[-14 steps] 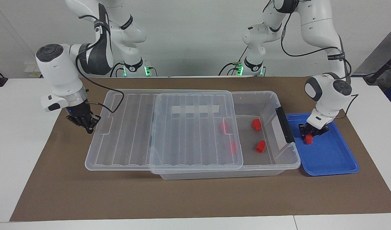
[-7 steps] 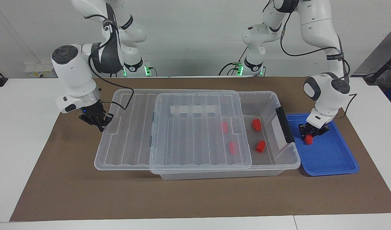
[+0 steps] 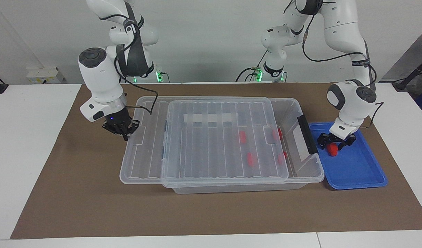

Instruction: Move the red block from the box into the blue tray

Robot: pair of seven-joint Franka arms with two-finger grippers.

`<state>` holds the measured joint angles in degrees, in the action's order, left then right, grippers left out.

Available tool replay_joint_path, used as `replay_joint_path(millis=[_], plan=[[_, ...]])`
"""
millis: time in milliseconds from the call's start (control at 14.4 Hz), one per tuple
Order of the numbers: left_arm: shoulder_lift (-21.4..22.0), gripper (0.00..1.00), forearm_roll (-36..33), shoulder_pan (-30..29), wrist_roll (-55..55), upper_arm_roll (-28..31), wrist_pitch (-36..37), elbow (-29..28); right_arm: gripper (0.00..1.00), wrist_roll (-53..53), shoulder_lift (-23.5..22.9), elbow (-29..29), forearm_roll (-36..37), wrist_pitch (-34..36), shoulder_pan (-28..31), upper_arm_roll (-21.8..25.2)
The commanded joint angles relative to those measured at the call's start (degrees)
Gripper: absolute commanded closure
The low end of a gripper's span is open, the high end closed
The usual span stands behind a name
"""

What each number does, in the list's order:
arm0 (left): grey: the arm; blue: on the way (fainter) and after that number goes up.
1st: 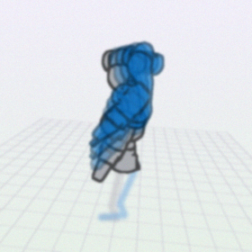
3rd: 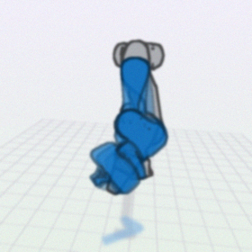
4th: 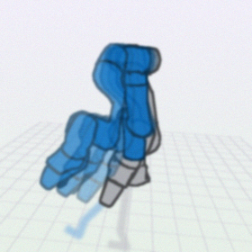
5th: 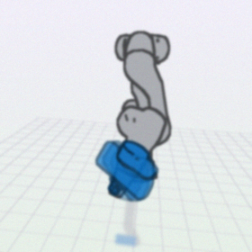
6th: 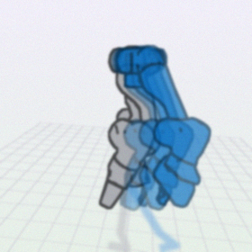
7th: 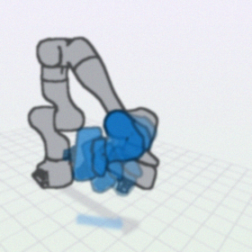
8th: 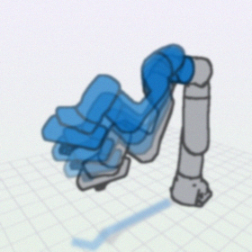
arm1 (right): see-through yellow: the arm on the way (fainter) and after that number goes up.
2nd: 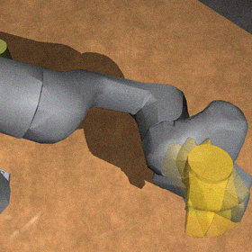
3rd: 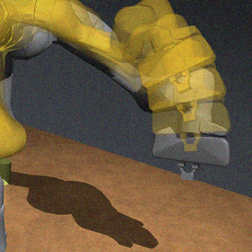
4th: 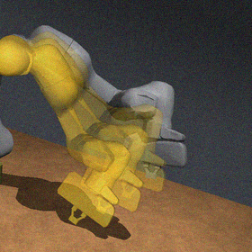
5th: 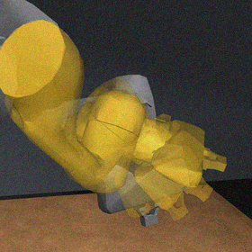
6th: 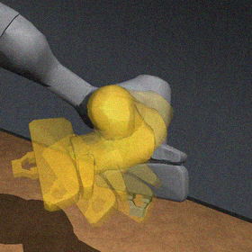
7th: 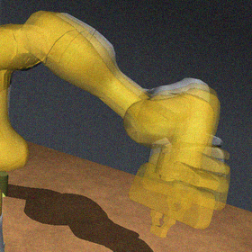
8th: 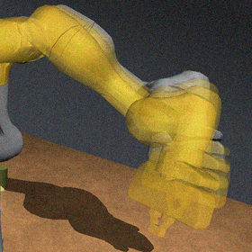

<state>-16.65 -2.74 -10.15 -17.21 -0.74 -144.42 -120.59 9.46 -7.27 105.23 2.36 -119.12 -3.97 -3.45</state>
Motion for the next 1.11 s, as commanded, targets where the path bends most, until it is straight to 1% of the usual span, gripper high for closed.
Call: replay_joint_path(millis=[0, 208, 278, 556, 625, 834, 903, 1042], plan=[[2.8, 0.00, 0.9, 0.0, -0.1, -0.4, 8.9, 3.5, 1.00, -0.4, 0.3, 0.2, -3.4, 0.1, -1.3, -0.2], [5.6, 0.00, 3.1, 0.2, 0.0, -0.8, 25.3, 12.8, 1.00, 0.1, 0.4, 0.3, -3.6, 0.1, -3.0, -0.2], [6.4, 0.00, 4.2, 0.2, 0.2, -0.8, 29.2, 15.1, 1.00, 0.6, 0.4, 0.4, -3.6, 0.2, -3.5, -0.2], [11.8, 0.00, 4.6, -0.1, 3.2, -0.7, 41.9, 23.1, 1.00, 2.2, 0.5, 0.4, -3.7, 0.8, -6.0, -0.2], [13.9, 0.00, 4.6, 0.2, 4.5, -0.8, 43.7, 24.3, 1.00, 2.6, 0.5, 0.4, -3.7, 0.9, -6.4, -0.2], [20.3, 0.00, 4.5, 1.9, 10.4, -1.5, 45.5, 24.4, 1.00, 2.8, 0.6, 0.4, -4.5, 0.8, -7.6, -0.2], [21.2, 0.00, 4.5, 1.9, 10.5, -1.7, 45.3, 23.6, 1.00, 2.9, 0.6, 0.4, -5.9, 0.6, -7.6, -0.2], [21.2, 0.00, 4.5, 2.4, 10.5, -1.9, 44.6, 23.3, 1.00, 2.8, 0.5, 0.4, -6.5, 0.1, -7.7, -0.3]])
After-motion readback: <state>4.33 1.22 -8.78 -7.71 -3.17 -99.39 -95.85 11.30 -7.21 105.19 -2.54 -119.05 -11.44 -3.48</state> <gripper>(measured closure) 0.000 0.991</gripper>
